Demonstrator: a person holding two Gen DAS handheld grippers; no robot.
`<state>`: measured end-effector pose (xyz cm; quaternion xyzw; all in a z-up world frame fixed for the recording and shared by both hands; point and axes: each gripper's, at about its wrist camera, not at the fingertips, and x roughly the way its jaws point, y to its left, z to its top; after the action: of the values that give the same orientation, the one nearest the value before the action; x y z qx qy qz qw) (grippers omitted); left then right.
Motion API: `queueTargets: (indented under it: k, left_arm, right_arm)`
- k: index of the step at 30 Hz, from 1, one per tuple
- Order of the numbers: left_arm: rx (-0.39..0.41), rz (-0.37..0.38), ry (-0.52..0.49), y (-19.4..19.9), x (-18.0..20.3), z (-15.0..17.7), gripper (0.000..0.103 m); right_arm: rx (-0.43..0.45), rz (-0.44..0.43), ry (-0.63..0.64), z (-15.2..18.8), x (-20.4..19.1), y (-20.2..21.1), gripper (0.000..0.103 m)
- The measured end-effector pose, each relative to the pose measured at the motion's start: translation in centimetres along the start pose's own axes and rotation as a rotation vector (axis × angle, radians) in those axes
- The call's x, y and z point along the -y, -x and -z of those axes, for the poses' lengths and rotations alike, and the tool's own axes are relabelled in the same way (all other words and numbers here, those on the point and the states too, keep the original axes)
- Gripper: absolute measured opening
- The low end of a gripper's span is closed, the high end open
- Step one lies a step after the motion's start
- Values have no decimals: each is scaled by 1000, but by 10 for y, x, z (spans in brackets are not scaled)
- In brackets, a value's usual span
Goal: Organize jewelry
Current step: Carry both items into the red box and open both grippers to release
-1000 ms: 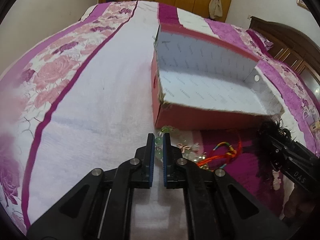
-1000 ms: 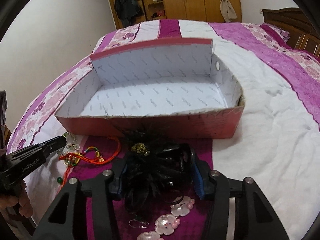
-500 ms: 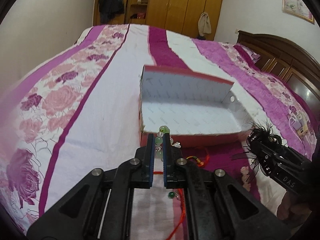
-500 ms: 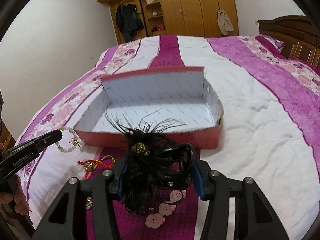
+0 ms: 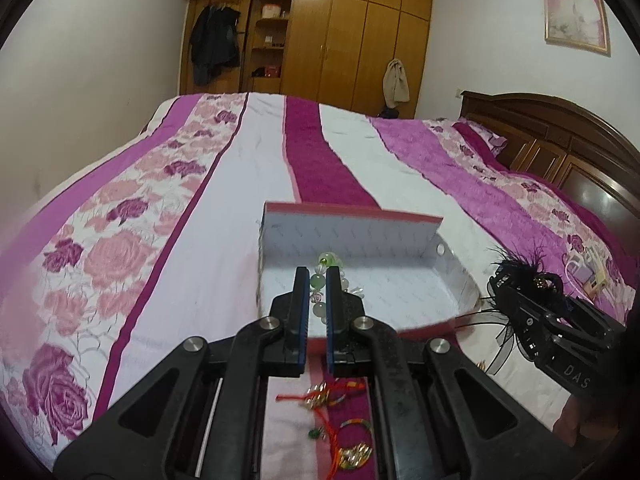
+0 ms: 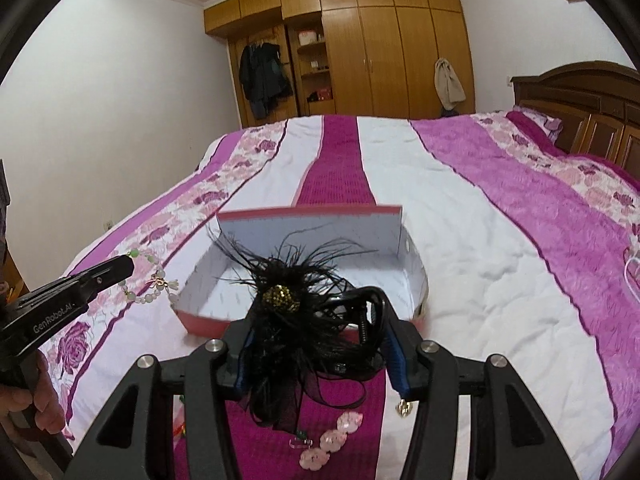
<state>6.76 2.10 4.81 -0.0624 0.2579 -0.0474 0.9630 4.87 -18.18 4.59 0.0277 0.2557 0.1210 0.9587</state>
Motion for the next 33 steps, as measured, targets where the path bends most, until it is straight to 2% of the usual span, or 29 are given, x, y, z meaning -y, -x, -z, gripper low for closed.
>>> queueTargets:
  k: [10, 16, 22, 33]
  left_arm:
    - [74, -7, -27, -30, 17, -22, 0]
    - [59, -22, -44, -60, 23, -26, 0]
    - [-2, -47, -36, -98, 20, -25, 0]
    - [-155, -99, -20, -156, 15, -18, 0]
  right_arm:
    - [77, 18, -2, -32, 3, -18, 54]
    - [87, 44, 8, -45, 8, -45, 54]
    - [44, 76, 5, -50, 19, -84, 54]
    - [-114, 119, 15, -43, 36, -155, 54]
